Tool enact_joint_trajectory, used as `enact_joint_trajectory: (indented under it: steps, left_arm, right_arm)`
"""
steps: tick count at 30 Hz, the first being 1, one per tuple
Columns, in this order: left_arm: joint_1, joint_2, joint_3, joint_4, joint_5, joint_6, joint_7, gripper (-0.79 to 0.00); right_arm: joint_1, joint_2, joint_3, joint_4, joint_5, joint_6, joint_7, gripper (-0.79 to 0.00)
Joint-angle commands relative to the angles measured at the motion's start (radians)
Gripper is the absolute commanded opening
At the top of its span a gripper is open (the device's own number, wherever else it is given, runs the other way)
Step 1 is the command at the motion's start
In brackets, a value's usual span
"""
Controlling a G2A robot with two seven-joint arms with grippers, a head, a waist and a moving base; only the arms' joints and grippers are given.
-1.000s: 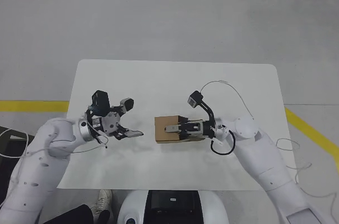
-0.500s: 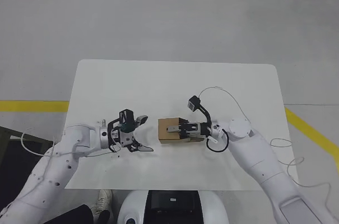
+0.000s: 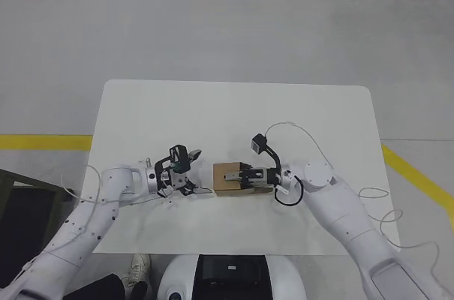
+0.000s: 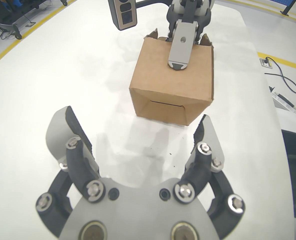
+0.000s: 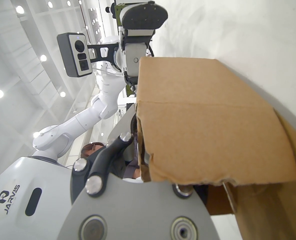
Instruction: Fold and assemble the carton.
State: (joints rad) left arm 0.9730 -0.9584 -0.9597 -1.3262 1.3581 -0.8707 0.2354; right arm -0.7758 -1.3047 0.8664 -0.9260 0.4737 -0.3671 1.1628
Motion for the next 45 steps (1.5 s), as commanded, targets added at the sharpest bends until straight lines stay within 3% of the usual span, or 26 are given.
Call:
enact_joint_trajectory:
  steps: [1,13,25,31,37,45]
  left_arm:
    - [-0.002,-0.001,0.004,-0.002,0.022,0.0,0.019,0.0]
    - [-0.002,-0.008,0.015,0.008,0.077,-0.012,0.071,0.0]
    - [-0.071,-0.042,0.089,0.077,0.089,-0.048,0.092,0.0]
    - [-0.113,-0.068,0.131,0.122,0.082,-0.041,0.103,0.0]
    - [-0.15,-0.084,0.146,0.163,0.08,-0.046,0.121,0.0]
    - [-0.168,-0.098,0.166,0.195,0.102,-0.047,0.149,0.0]
  right_arm:
    - [-0.002,0.001,0.004,-0.009,-0.004,0.006,-0.008,0.0]
    - [-0.061,0.032,0.084,-0.153,-0.036,0.074,-0.046,0.0]
    - [-0.232,0.112,0.304,-0.483,-0.106,0.183,-0.027,0.0]
    - [-0.311,0.139,0.376,-0.64,-0.119,0.239,0.037,0.0]
    - [-0.369,0.156,0.383,-0.701,-0.172,0.306,0.086,0.0]
    - [-0.404,0.161,0.382,-0.697,-0.178,0.272,0.063,0.0]
